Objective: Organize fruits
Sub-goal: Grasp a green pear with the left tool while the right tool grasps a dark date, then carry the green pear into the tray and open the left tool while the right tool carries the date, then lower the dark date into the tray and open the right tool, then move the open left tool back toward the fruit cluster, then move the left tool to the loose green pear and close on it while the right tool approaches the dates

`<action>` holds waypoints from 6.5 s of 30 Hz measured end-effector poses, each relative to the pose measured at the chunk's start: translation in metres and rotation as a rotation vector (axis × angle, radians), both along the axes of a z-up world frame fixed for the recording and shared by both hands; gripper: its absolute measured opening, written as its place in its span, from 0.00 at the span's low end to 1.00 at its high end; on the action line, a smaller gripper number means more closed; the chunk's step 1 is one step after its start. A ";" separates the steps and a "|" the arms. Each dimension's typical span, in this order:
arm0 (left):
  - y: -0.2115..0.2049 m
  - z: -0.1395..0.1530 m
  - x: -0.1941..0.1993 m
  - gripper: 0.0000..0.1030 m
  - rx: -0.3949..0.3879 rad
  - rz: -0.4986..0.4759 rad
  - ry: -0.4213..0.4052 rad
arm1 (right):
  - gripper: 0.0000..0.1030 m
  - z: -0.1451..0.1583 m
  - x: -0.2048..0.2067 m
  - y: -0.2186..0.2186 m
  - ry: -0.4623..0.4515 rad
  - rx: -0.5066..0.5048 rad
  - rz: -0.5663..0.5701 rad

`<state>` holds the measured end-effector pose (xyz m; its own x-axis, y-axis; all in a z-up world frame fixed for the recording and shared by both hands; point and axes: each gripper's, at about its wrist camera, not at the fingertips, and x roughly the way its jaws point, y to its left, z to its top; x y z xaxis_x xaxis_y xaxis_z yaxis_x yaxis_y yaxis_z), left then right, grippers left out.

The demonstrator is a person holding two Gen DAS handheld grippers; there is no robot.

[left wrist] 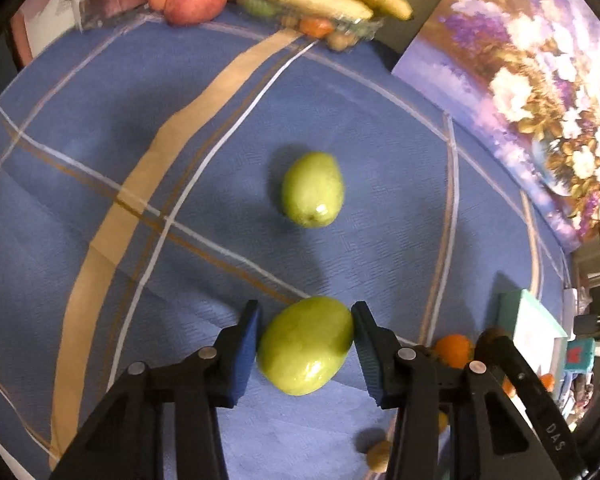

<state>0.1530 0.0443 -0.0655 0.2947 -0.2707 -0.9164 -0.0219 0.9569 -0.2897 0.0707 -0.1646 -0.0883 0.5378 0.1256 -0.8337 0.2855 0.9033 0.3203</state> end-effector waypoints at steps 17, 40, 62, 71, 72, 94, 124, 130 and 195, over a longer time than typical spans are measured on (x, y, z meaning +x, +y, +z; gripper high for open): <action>-0.024 0.087 -0.034 0.47 -0.071 -0.090 -0.214 | 0.35 0.083 -0.035 -0.027 -0.138 -0.139 -0.067; -0.134 0.094 -0.086 0.47 -0.094 -0.373 -0.216 | 0.35 0.087 -0.104 -0.123 -0.040 -0.278 -0.273; -0.207 0.056 -0.125 0.47 0.002 -0.566 -0.138 | 0.35 0.066 -0.125 -0.155 0.033 -0.248 -0.317; -0.196 0.050 -0.113 0.46 0.003 -0.516 -0.113 | 0.35 0.048 -0.120 -0.156 0.087 -0.228 -0.296; -0.195 0.050 -0.112 0.47 0.002 -0.513 -0.113 | 0.35 0.050 -0.120 -0.155 0.087 -0.235 -0.297; -0.187 0.048 -0.105 0.47 -0.007 -0.473 -0.098 | 0.35 0.052 -0.111 -0.147 0.061 -0.218 -0.246; -0.154 0.037 -0.081 0.47 -0.017 -0.350 -0.067 | 0.35 0.007 -0.078 -0.115 0.188 -0.196 -0.093; -0.149 0.041 -0.078 0.47 -0.017 -0.336 -0.078 | 0.40 0.021 -0.080 -0.111 0.173 -0.231 -0.086; -0.101 0.056 -0.057 1.00 0.068 -0.181 -0.286 | 0.93 0.053 -0.098 -0.114 -0.060 -0.329 -0.213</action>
<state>0.0960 -0.0570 -0.0095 0.4953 -0.2832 -0.8212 0.2231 0.9551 -0.1948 -0.0268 -0.2790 -0.0356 0.5724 -0.2623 -0.7769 0.4667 0.8832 0.0457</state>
